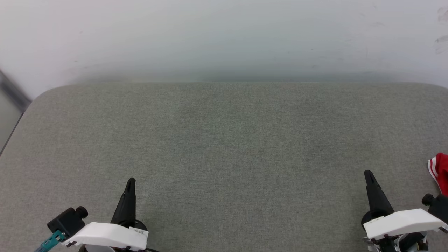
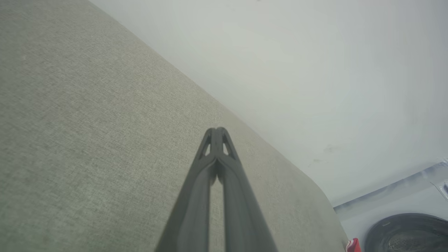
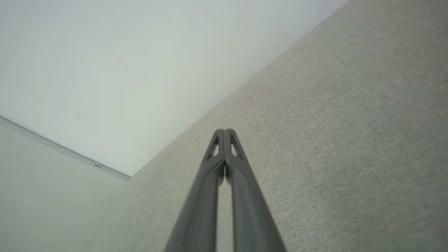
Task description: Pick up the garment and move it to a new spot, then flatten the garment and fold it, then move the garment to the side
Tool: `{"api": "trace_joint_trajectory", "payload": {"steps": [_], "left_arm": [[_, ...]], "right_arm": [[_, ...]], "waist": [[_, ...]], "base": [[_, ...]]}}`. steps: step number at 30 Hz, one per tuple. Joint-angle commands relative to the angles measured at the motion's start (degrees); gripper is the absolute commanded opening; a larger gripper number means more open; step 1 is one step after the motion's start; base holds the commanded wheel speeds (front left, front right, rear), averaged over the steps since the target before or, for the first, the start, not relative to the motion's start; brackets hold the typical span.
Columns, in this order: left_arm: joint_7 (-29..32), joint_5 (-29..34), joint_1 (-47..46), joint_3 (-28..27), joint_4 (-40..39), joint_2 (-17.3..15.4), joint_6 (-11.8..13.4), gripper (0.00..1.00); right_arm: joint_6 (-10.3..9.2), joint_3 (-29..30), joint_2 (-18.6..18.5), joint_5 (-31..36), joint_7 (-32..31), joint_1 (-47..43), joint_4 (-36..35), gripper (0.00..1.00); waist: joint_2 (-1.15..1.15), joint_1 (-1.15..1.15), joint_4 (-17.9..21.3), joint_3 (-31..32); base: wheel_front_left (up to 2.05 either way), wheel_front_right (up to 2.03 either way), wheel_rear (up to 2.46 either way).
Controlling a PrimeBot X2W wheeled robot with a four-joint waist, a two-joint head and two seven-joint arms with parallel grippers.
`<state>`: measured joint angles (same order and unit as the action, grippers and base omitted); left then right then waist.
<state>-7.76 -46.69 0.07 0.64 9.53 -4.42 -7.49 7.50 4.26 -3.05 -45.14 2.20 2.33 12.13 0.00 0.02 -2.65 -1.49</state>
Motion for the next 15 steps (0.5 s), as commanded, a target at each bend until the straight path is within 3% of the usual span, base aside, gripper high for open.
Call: {"api": "trace_joint_trajectory", "payload": {"steps": [1,15], "left_arm": [[0.3,-1.9,-1.5,-0.4,-0.4,-0.2,0.0,0.0],[3.1,-13.4,-2.7,-1.2,0.7,-0.4,0.0,0.0]], "right_arm": [[-0.01,0.2,0.1,-2.0,-0.3,1.6,-0.5,0.0],[-0.01,0.7,0.1,-13.2,-2.4,2.3,0.1,0.0]], "waist": [[0.0,-0.01,0.0,0.0],[0.0,-0.01,0.5,0.3]], "base": [[0.0,0.0,0.0],[0.0,0.0,0.0]]}}
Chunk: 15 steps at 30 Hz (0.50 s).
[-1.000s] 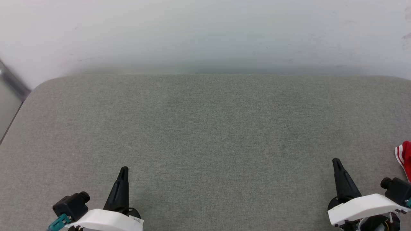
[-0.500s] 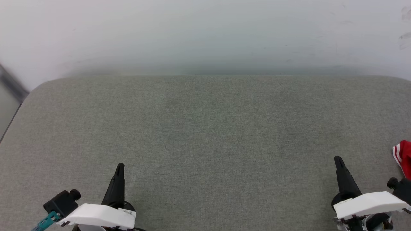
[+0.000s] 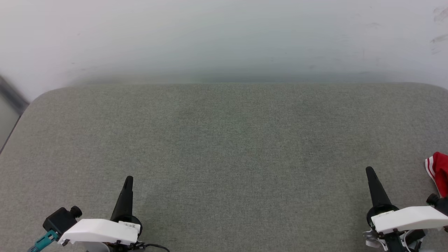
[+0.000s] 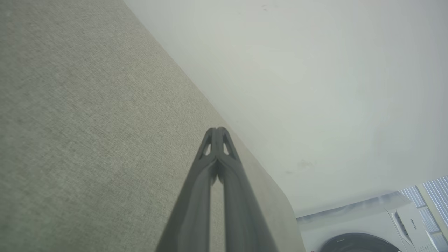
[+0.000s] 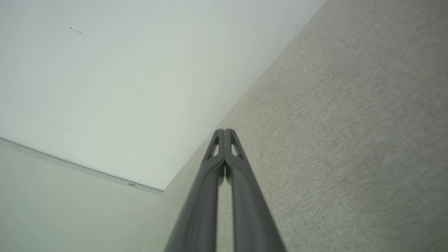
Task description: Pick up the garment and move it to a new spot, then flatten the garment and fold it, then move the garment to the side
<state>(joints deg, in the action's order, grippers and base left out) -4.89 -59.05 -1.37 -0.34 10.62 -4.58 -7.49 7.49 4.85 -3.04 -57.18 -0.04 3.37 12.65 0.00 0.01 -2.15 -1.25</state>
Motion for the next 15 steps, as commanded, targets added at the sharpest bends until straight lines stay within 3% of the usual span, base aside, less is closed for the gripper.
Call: {"api": "trace_joint_trajectory", "payload": {"steps": [1,15], "left_arm": [[0.4,-1.7,-1.3,-0.3,-0.3,-0.3,0.0,0.0],[2.7,-10.2,-2.3,-1.2,0.6,-0.3,0.0,0.0]], "right_arm": [[0.01,0.2,0.1,-1.7,-0.3,1.2,-0.4,0.0],[0.01,0.6,0.1,-10.1,-1.9,1.9,0.0,0.0]], "waist": [[0.0,-0.01,0.0,0.0],[0.0,-0.01,0.5,0.2]], "base": [[0.0,0.0,0.0],[0.0,0.0,0.0]]}}
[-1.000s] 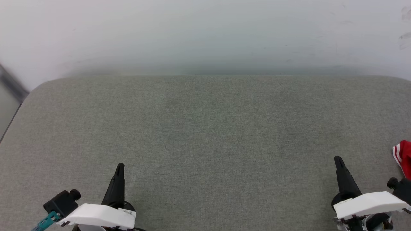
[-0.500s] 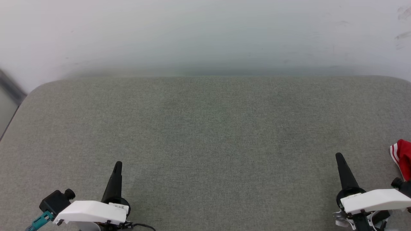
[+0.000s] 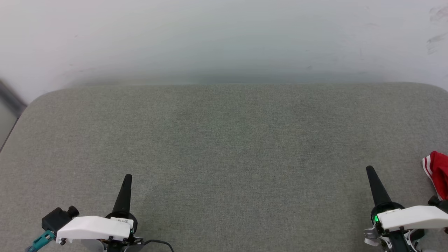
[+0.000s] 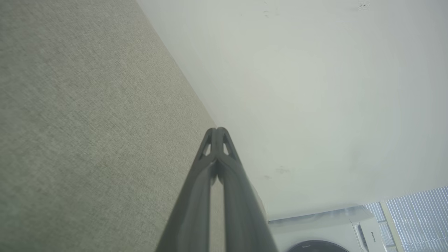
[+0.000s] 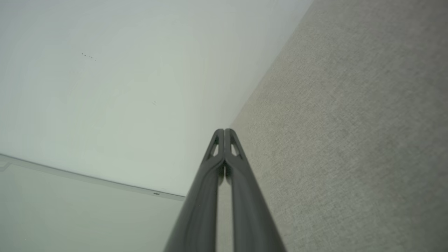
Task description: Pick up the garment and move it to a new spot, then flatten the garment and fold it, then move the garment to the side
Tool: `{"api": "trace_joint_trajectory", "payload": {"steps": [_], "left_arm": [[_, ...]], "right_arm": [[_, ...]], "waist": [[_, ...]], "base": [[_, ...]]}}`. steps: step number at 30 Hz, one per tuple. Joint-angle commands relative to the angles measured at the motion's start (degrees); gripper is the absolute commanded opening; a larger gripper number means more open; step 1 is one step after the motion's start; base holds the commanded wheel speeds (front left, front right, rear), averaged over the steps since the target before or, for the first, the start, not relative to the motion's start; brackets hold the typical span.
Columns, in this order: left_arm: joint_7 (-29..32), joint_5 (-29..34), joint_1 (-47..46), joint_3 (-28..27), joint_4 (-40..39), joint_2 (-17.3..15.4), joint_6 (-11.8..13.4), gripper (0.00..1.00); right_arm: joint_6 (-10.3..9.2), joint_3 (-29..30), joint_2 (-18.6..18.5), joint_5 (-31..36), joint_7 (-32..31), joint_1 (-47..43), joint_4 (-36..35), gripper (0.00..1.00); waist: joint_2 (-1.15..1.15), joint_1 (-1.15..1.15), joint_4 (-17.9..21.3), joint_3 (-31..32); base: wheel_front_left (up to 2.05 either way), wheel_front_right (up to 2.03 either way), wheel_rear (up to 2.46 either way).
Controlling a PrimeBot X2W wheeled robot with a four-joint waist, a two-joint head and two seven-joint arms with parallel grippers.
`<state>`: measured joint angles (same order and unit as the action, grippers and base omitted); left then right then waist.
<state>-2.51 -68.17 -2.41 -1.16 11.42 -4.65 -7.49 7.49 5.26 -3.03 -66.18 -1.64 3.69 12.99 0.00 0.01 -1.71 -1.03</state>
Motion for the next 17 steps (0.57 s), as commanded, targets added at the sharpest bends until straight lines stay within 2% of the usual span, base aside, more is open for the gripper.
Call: {"api": "trace_joint_trajectory", "payload": {"steps": [1,17], "left_arm": [[0.4,-1.6,-1.3,-0.4,-0.2,-0.2,0.0,0.0],[2.9,-10.4,-2.3,-1.4,0.8,-0.1,0.0,0.0]], "right_arm": [[0.01,0.2,0.1,-1.7,-0.4,1.6,-0.3,0.0],[0.0,0.6,0.2,-10.5,-2.1,2.0,0.2,0.0]], "waist": [[0.0,-0.01,0.0,0.0],[0.0,-0.01,0.6,0.3]], "base": [[0.0,0.0,0.0],[0.0,0.0,0.0]]}}
